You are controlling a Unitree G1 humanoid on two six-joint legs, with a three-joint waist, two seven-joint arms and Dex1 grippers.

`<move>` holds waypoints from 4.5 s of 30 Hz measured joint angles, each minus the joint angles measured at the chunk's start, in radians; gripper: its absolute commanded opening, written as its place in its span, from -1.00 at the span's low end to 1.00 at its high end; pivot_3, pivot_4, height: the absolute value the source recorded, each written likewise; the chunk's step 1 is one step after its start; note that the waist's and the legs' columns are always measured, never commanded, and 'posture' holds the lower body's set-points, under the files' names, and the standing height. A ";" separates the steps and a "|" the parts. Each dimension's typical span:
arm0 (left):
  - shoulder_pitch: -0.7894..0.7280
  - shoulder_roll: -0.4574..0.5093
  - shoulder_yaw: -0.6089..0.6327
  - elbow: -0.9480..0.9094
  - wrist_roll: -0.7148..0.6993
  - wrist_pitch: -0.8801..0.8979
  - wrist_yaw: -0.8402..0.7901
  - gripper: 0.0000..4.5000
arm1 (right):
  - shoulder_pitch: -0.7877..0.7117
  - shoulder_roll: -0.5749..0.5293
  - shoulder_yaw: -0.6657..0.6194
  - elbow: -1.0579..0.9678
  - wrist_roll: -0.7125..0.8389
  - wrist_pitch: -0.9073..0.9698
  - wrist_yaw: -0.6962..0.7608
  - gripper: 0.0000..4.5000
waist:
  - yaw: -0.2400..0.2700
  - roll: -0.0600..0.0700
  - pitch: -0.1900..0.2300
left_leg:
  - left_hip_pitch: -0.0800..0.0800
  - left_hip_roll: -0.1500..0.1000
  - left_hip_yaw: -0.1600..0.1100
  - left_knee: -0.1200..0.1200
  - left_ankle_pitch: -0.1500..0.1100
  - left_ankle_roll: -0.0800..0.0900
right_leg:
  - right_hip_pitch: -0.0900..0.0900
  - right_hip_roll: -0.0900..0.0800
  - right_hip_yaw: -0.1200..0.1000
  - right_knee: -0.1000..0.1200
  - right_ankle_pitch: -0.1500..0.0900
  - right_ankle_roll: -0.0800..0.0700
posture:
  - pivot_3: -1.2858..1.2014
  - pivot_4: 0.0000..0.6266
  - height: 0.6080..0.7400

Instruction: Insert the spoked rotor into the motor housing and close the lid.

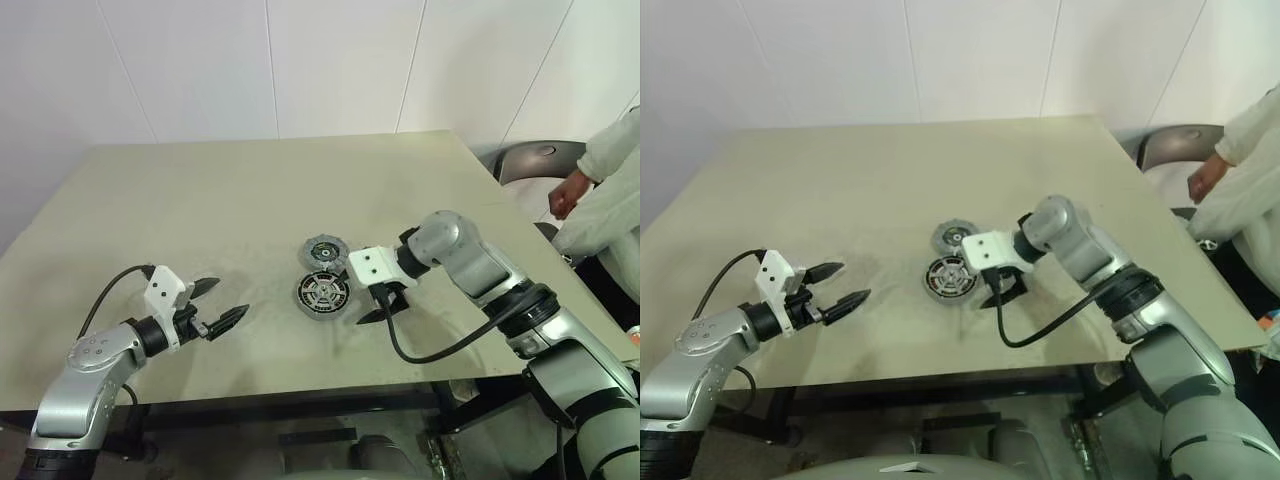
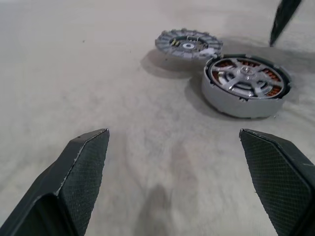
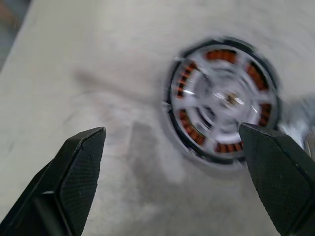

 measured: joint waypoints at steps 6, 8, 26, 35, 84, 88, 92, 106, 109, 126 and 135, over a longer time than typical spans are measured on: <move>-0.012 0.000 0.000 0.004 0.000 -0.002 -0.001 1.00 | -0.031 0.016 0.026 0.100 -0.057 -0.242 0.049 1.00 | -0.001 0.000 0.000 | 0.001 0.000 -0.001 0.000 0.000 0.000 | 0.000 0.000 0.000 0.000 0.000 0.000 | 0.03 -1.00 1.00; -0.014 0.000 0.000 0.005 0.000 -0.002 -0.001 1.00 | -0.039 0.028 0.028 0.124 -0.074 -0.282 0.054 1.00 | -0.001 0.000 0.000 | 0.001 0.000 -0.001 0.000 0.000 0.000 | 0.000 0.000 0.000 0.000 0.000 0.000 | 0.03 -1.00 1.00; -0.017 -0.001 0.000 -0.001 0.000 0.002 0.010 1.00 | -0.088 0.111 0.054 0.306 -0.215 -0.403 0.015 0.45 | -0.004 0.000 0.000 | 0.010 0.000 -0.001 0.000 0.000 0.000 | 0.008 0.000 0.002 0.002 0.000 -0.001 | 0.03 -1.00 1.00; -0.018 -0.010 0.000 -0.001 0.001 0.001 0.029 1.00 | -0.094 0.142 0.041 0.288 -0.216 -0.331 0.010 -0.96 | 0.000 0.000 0.000 | 0.009 0.000 -0.001 -0.001 0.000 0.000 | 0.008 0.000 0.001 0.001 0.000 -0.001 | 0.03 -1.00 1.00; -0.029 -0.016 -0.008 0.009 0.005 0.000 0.049 1.00 | -0.097 0.241 0.059 -0.188 0.001 1.035 -0.180 0.98 | -0.005 0.000 0.000 | 0.007 0.000 0.000 0.000 0.000 -0.001 | 0.002 0.000 0.001 0.007 0.000 -0.001 | 0.03 -1.00 1.00; -0.030 -0.016 -0.008 0.010 0.005 0.000 0.048 1.00 | -0.121 0.243 0.006 -0.190 0.073 1.091 -0.197 0.98 | -0.005 0.000 0.000 | 0.007 0.000 -0.001 0.000 0.000 -0.001 | 0.002 0.000 0.001 0.007 0.000 -0.001 | 0.03 -1.00 1.00; -0.033 -0.016 -0.008 0.011 0.005 0.000 0.048 1.00 | -0.167 0.270 -0.148 -0.144 0.148 1.120 -0.269 0.98 | -0.005 0.000 0.000 | 0.007 0.000 0.000 -0.001 0.000 -0.001 | 0.002 0.000 0.001 0.007 0.000 -0.001 | 0.03 -1.00 1.00; -0.038 -0.016 -0.009 0.019 0.006 -0.001 0.043 1.00 | -0.014 0.150 -0.502 0.247 0.155 0.632 -0.640 0.27 | -0.009 0.000 0.000 | 0.003 0.000 0.001 -0.004 0.000 -0.001 | -0.001 0.000 0.002 0.002 0.000 -0.001 | 0.03 -1.00 1.00; -0.039 -0.015 -0.009 0.032 0.007 -0.001 0.037 1.00 | 0.043 0.127 -0.508 0.295 0.139 0.522 -0.666 -0.22 | -0.008 0.000 0.000 | 0.003 0.000 0.002 -0.004 0.000 0.000 | 0.000 0.000 0.002 0.001 0.000 -0.001 | 0.03 -1.00 1.00; -0.035 -0.015 -0.007 0.029 0.013 -0.006 0.040 1.00 | 0.177 0.226 -0.504 0.522 0.137 0.142 -0.624 -0.99 | -0.032 0.000 0.000 | 0.006 0.000 0.001 -0.003 0.000 0.000 | 0.003 0.001 0.002 0.002 0.000 -0.001 | 0.03 -1.00 1.00; -0.035 -0.014 -0.007 0.028 0.013 -0.006 0.041 1.00 | 0.180 0.317 -0.510 0.516 0.171 0.140 -0.593 -0.99 | -0.030 0.000 0.000 | 0.007 0.000 0.000 -0.003 0.000 0.000 | 0.003 0.001 0.002 0.003 0.000 -0.001 | 0.03 -1.00 1.00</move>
